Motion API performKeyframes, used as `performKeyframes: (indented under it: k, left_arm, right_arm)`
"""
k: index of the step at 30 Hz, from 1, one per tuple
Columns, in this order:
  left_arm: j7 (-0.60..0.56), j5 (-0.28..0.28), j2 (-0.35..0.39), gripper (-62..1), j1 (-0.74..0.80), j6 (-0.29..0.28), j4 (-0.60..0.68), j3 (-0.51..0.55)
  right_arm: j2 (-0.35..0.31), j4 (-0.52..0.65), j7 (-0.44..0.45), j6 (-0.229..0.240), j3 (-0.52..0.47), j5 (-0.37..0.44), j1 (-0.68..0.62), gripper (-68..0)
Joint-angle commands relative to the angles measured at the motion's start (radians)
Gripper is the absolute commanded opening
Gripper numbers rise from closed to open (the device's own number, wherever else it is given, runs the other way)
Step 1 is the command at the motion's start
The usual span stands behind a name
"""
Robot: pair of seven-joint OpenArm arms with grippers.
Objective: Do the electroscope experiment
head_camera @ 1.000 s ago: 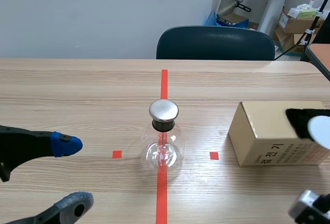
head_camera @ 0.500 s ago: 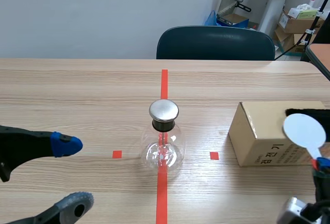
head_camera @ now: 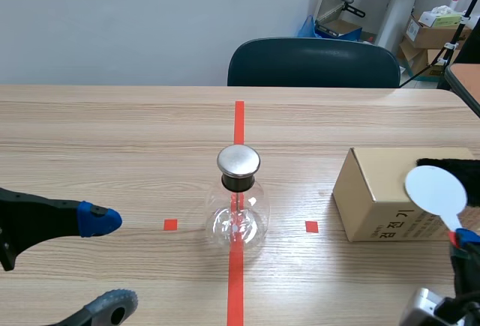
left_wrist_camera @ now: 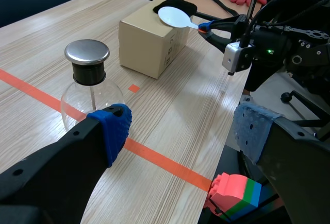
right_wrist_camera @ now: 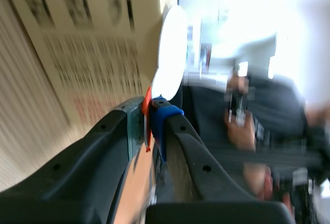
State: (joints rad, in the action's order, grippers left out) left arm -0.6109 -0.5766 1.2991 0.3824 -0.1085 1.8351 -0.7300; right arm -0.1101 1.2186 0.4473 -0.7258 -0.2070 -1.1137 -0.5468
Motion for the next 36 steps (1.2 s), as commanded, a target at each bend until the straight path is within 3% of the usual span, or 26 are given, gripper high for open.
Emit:
performKeyframes:
  k: [1, 2, 4, 5, 8, 10, 11, 14, 16, 17, 21, 22, 23, 26, 28, 30, 33, 35, 36]
  left_arm:
    - [-0.018, -0.006, -0.008, -17.2, 0.000, -0.006, 0.013, 0.003]
    - [-0.018, -0.006, -0.008, -17.2, 0.000, -0.006, 0.013, 0.003]
    - [-0.018, -0.006, -0.008, -17.2, 0.000, -0.006, 0.013, 0.003]
    - [-0.018, -0.006, -0.008, -17.2, 0.000, -0.006, 0.013, 0.003]
    - [-0.018, -0.006, -0.008, -17.2, 0.000, -0.006, 0.013, 0.003]
    - [-0.018, -0.006, -0.008, -17.2, 0.000, -0.006, 0.013, 0.003]
    - [-0.019, -0.006, -0.008, -17.2, 0.000, -0.006, 0.013, 0.003]
    - [-0.021, -0.006, -0.008, -17.2, -0.001, -0.006, 0.013, 0.003]
    - [-0.021, -0.006, -0.008, -17.2, -0.001, -0.006, 0.013, 0.003]
    - [-0.021, -0.006, -0.008, -17.2, -0.001, -0.006, 0.013, 0.003]
    - [-0.021, -0.006, -0.008, -17.2, -0.001, -0.006, 0.013, 0.003]
    - [-0.022, -0.006, -0.008, -17.2, -0.001, -0.006, 0.013, 0.003]
    - [-0.022, -0.006, -0.008, -17.2, -0.001, -0.006, 0.013, 0.003]
    - [-0.025, -0.006, -0.008, -17.2, -0.001, -0.006, 0.013, 0.003]
    - [-0.025, -0.006, -0.008, -17.2, -0.001, -0.006, 0.013, 0.003]
    - [-0.025, -0.006, -0.008, -17.2, -0.001, -0.006, 0.013, 0.003]
    - [-0.025, -0.006, -0.008, -17.2, -0.001, -0.006, 0.013, 0.003]
    - [-0.026, -0.007, -0.010, -17.2, -0.001, -0.006, 0.013, 0.003]
    - [-0.025, -0.006, -0.014, -17.2, -0.001, -0.006, 0.013, 0.003]
  right_arm:
    - [-0.012, 0.015, -0.121, -0.057, -0.008, 0.019, -0.002, -66.7]
    - [-0.012, 0.015, -0.176, -0.057, -0.008, 0.018, -0.002, -66.7]
    - [-0.013, 0.015, -0.201, -0.057, -0.008, 0.017, -0.002, -66.7]
    - [-0.014, 0.015, -0.179, -0.057, -0.008, 0.010, -0.002, -66.7]
    - [-0.014, 0.015, -0.005, -0.057, -0.008, 0.006, -0.002, -66.7]
    - [-0.014, 0.015, 0.042, -0.057, -0.008, 0.008, -0.002, -66.7]
    - [-0.014, 0.015, 0.025, -0.057, -0.008, 0.013, -0.002, -66.7]
    - [-0.014, 0.015, -0.156, -0.057, -0.008, 0.022, -0.002, -66.7]
    - [-0.014, 0.015, -0.201, -0.057, -0.008, 0.018, -0.002, -66.7]
    - [-0.014, 0.015, -0.186, -0.057, -0.008, 0.014, -0.002, -66.7]
    - [-0.014, 0.015, 0.034, -0.057, -0.008, 0.007, -0.002, -66.7]
    - [-0.014, 0.015, 0.042, -0.057, -0.008, 0.007, -0.002, -66.7]
    - [-0.011, 0.015, 0.018, -0.057, -0.008, 0.014, -0.002, -66.7]
    - [-0.009, 0.015, -0.171, -0.057, -0.008, 0.022, -0.002, -66.7]
    - [-0.012, 0.015, -0.214, -0.057, -0.009, 0.016, -0.002, -66.7]
    - [-0.014, 0.015, -0.151, -0.057, -0.009, 0.006, -0.002, -66.7]
    - [-0.014, 0.015, 0.024, -0.057, -0.009, 0.006, -0.001, -66.7]
    - [-0.014, 0.015, 0.042, -0.057, -0.009, 0.008, -0.002, -66.7]
    - [-0.013, 0.015, 0.003, -0.057, -0.009, 0.016, -0.003, -66.7]
